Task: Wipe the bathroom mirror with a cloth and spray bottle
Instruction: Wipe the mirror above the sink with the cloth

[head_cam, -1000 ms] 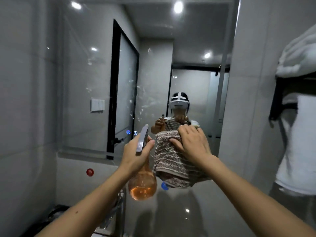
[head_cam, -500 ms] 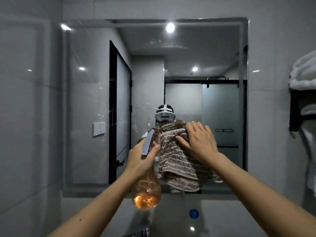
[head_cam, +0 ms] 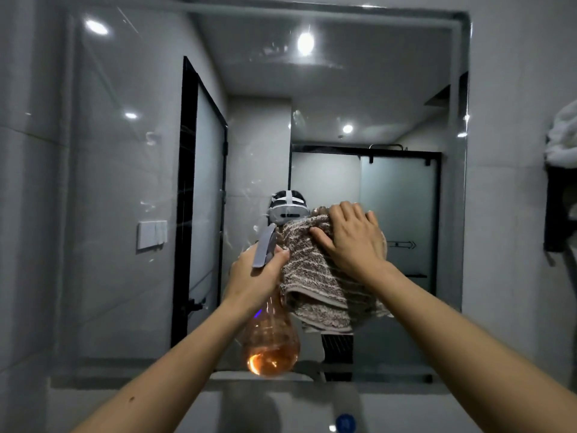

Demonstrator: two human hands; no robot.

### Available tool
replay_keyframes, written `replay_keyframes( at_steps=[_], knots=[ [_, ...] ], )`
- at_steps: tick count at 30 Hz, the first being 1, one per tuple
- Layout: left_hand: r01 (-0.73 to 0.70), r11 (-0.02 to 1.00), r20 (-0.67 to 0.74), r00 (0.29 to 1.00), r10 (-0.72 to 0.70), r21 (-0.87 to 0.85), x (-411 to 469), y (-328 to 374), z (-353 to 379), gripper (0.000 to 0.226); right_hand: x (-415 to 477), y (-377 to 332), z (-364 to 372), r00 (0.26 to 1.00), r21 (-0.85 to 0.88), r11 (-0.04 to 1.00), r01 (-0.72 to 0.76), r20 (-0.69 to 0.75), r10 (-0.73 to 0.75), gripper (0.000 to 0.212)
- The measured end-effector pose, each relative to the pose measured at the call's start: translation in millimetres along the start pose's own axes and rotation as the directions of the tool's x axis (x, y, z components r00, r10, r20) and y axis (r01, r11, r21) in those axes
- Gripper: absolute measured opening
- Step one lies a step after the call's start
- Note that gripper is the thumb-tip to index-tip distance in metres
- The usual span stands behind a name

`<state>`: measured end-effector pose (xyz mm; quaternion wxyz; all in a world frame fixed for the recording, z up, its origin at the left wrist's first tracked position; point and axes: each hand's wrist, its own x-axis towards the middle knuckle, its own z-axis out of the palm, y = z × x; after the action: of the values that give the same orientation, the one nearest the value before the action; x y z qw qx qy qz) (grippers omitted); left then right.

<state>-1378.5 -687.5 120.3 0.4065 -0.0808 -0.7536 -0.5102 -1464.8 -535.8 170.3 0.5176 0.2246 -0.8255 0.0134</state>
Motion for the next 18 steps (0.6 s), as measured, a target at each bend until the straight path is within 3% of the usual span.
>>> replay_keyframes(
  at_steps=[3, 9, 11, 14, 18],
  knots=[
    [-0.020, 1.000, -0.026, 0.999, 0.020, 0.013, 16.3, -12.3, 11.8, 0.016, 21.5, 4.2, 24.9, 0.998, 0.030, 0.998, -0.062, 0.003, 0.062, 0.050],
    [-0.089, 0.995, -0.016, 0.996, 0.090, 0.035, 43.2, -28.5, 22.2, 0.018, 37.4, 14.6, 67.8, 0.996, 0.103, 0.993, -0.052, -0.066, 0.059, 0.044],
    [-0.088, 0.996, -0.023, 0.996, 0.088, 0.007, 52.4, -35.0, 23.2, 0.015, 41.8, 16.6, 80.2, 0.985, 0.113, 0.993, -0.028, -0.166, 0.047, 0.043],
    [-0.056, 0.998, -0.042, 0.998, 0.055, -0.036, 60.8, -45.5, 26.6, 0.027, 41.5, 19.1, 93.0, 0.930, 0.172, 0.985, 0.029, -0.365, 0.036, 0.038],
    [-0.007, 0.997, -0.065, 0.998, 0.002, -0.076, 64.9, -56.4, 30.1, 0.039, 37.9, 20.5, 103.3, 0.877, 0.236, 0.969, 0.077, -0.479, 0.047, 0.038]
  ],
)
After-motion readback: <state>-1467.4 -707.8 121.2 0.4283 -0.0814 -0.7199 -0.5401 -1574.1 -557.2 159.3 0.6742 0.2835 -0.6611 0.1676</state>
